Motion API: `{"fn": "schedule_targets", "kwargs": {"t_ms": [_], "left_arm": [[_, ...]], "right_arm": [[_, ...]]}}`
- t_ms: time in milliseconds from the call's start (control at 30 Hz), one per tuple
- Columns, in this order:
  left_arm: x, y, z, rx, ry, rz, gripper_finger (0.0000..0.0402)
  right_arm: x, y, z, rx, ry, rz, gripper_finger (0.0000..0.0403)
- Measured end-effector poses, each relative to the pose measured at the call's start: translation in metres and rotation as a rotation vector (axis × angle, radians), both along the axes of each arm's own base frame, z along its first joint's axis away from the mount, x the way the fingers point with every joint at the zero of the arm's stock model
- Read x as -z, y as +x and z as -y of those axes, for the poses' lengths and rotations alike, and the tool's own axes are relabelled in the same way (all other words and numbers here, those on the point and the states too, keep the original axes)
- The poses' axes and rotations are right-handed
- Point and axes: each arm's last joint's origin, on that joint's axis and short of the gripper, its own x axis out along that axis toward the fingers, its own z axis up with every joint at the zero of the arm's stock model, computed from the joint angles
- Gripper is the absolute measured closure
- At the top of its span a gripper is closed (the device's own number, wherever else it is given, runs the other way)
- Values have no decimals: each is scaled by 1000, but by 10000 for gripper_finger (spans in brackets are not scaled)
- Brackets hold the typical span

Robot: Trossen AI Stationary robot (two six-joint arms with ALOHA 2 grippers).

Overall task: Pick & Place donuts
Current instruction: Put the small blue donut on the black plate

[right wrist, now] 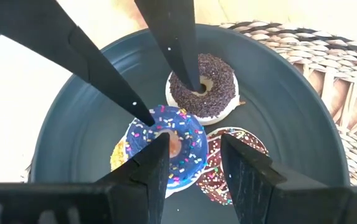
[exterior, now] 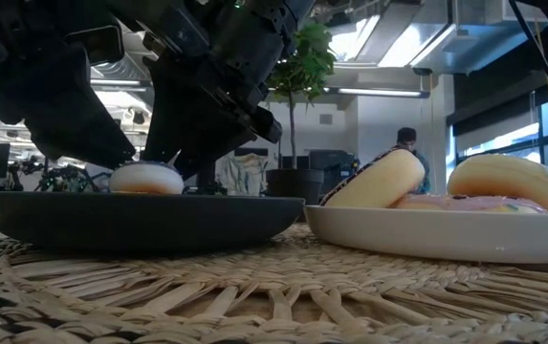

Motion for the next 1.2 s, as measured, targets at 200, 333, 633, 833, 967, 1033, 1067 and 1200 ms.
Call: {"fn": "schedule_targets", "kwargs": {"t_ms": [200, 333, 633, 833, 967, 1033, 1067, 1200], "left_arm": [[0, 0, 0, 1, 0, 0, 274], [0, 0, 0, 1, 1, 0, 274], [0, 0, 0, 1, 1, 0, 274], [0, 0, 0, 1, 0, 1, 274], [0, 0, 0, 3, 2, -1, 274], [-1, 0, 0, 5, -1, 1, 274], [-2, -1, 0, 6, -4, 4, 274], [-8, -2, -1, 16, -4, 22, 274]], "right_arm": [[0, 0, 0, 0, 0, 1, 258], [-1, 0, 1, 16, -30, 10, 258], [-14, 4, -1, 20, -82, 59, 258], [-22, 4, -5, 2, -60, 65, 258], [-21, 0, -13, -17, -65, 43, 258], [-21, -2, -18, -25, -62, 41, 258], [-21, -3, -21, -29, -62, 41, 258], [-21, -6, -30, -49, -62, 43, 258]]}}
